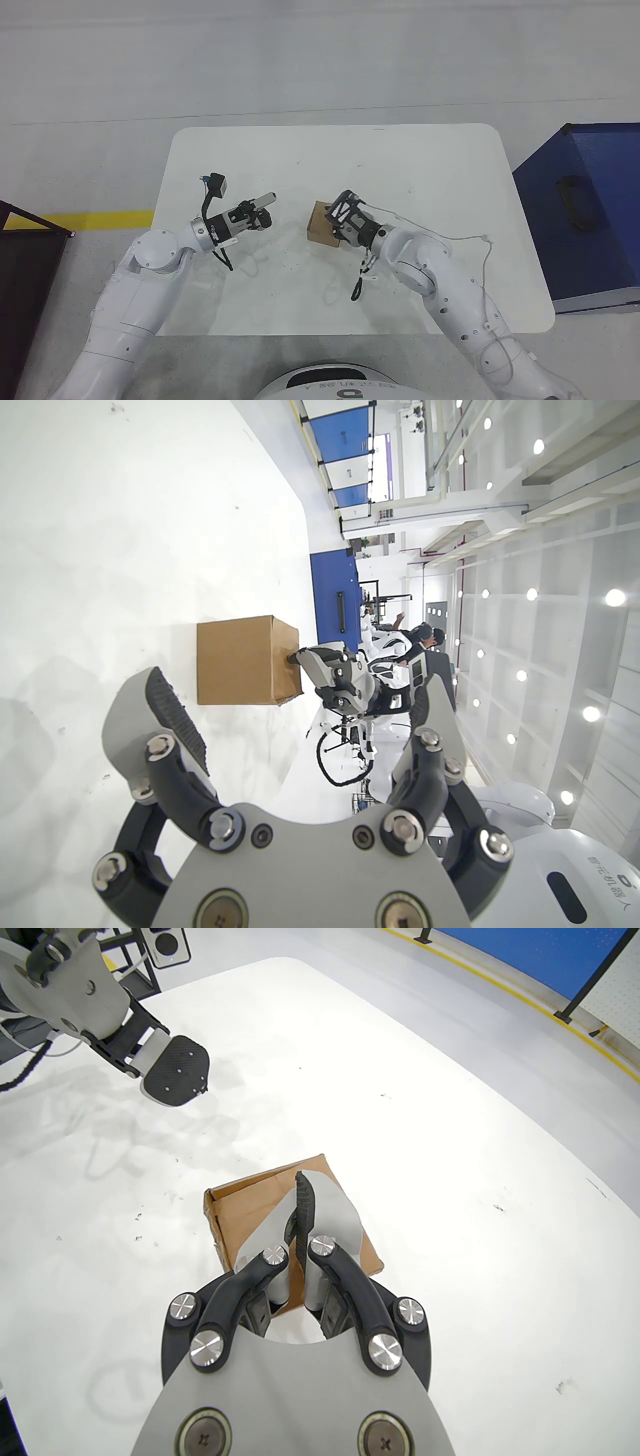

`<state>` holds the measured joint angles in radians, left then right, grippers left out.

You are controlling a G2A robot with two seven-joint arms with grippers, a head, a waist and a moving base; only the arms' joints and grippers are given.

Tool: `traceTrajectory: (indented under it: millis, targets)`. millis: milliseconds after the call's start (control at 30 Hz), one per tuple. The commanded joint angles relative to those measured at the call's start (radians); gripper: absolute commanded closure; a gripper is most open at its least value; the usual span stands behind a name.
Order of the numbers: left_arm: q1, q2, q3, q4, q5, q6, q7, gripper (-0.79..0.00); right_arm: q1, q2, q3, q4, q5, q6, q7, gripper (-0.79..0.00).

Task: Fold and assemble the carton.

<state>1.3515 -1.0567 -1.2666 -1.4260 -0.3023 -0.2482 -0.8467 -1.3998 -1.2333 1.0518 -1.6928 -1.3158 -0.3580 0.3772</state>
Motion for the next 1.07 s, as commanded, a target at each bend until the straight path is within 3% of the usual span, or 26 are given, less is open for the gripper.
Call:
traceTrajectory:
  millis: [0,300,400,533,567,600,633,667,700,767,900,1033]
  targets:
    - [0.0,0.0,0.0,0.0,0.0,0.0,0.0,-0.785,-0.004,0.001,-0.001,-0.007,-0.001,0.003,0.003,0.0]
    - [0.0,0.0,0.0,0.0,0.0,0.0,0.0,-0.785,-0.068,0.012,0.054,-0.129,0.013,0.006,-0.104,0.0]
    - [0.0,0.0,0.0,0.0,0.0,0.0,0.0,-0.785,-0.134,0.025,0.14,-0.187,0.056,-0.018,-0.227,0.0]
    - [0.0,0.0,0.0,0.0,0.0,0.0,0.0,-0.785,-0.256,0.049,0.333,-0.245,0.049,-0.052,-0.531,0.0]
    - [0.0,0.0,0.0,0.0,0.0,0.0,0.0,-0.785,-0.29,0.053,0.387,-0.248,0.049,-0.055,-0.6,-0.068]
    - [0.0,0.0,0.0,0.0,0.0,0.0,0.0,-0.785,-0.322,0.058,0.436,-0.249,0.057,-0.069,-0.659,-0.391]
    - [0.0,0.0,0.0,0.0,0.0,0.0,0.0,-0.785,-0.352,0.063,0.481,-0.246,0.066,-0.103,-0.706,-0.785]
    - [0.0,0.0,0.0,0.0,0.0,0.0,0.0,-0.785,-0.352,0.063,0.481,-0.246,0.066,-0.103,-0.706,-0.785]
    - [0.0,0.0,0.0,0.0,0.0,0.0,0.0,-0.785,-0.348,0.062,0.468,-0.247,0.063,-0.099,-0.688,-0.007]
    - [0.0,0.0,0.0,0.0,0.0,0.0,0.0,-0.785,-0.358,0.063,0.5,-0.246,0.066,-0.115,-0.725,-0.045]
    - [0.0,0.0,0.0,0.0,0.0,0.0,0.0,-0.785,-0.352,0.063,0.48,-0.246,0.066,-0.102,-0.706,-0.323]
    - [0.0,0.0,0.0,0.0,0.0,0.0,0.0,-0.785,-0.352,0.063,0.481,-0.246,0.066,-0.103,-0.706,-0.54]
